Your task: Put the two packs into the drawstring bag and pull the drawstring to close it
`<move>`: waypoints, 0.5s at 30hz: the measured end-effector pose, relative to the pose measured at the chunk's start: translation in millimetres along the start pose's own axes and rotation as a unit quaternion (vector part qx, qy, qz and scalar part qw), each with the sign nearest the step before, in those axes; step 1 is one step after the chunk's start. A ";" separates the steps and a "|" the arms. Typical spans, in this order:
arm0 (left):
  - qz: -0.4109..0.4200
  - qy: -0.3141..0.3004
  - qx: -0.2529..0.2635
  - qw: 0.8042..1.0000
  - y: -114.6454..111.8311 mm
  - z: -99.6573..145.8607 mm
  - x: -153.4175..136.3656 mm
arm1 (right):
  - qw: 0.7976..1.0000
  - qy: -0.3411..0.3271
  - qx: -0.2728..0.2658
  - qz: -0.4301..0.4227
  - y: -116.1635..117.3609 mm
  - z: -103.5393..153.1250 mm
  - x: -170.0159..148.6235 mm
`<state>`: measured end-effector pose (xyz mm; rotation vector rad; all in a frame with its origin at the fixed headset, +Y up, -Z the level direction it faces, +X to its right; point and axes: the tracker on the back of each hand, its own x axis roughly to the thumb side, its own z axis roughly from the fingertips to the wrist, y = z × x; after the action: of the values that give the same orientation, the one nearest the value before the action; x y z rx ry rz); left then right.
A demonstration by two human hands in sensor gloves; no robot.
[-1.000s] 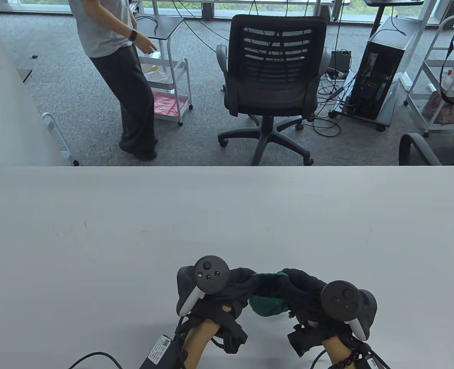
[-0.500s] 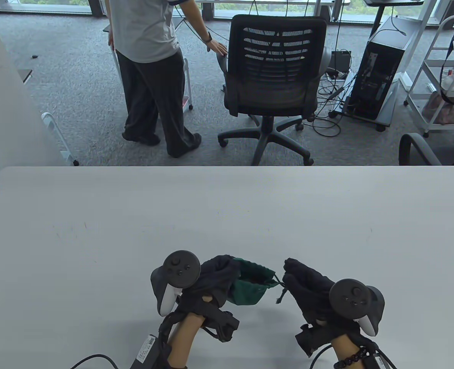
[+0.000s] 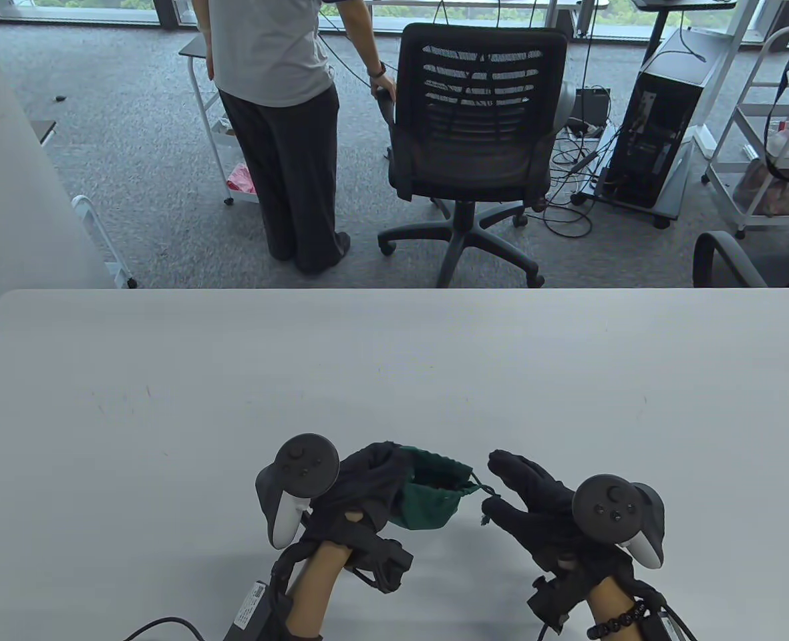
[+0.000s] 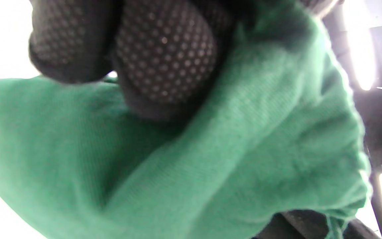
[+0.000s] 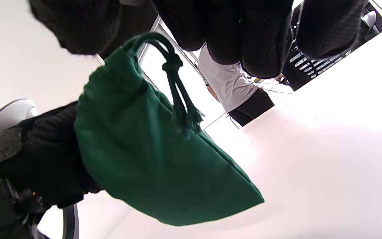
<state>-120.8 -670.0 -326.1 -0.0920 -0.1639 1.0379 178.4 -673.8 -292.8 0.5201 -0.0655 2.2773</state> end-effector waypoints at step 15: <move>0.017 0.001 -0.018 1.000 -0.1 -1.4 -0.9 | 1.000 0.000 -0.008 -0.012 3.1 -2.4 0.3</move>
<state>-120.9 -670.8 -327.6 -0.1276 -0.1800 1.0698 175.2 -675.2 -294.5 0.5096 -0.0769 2.2524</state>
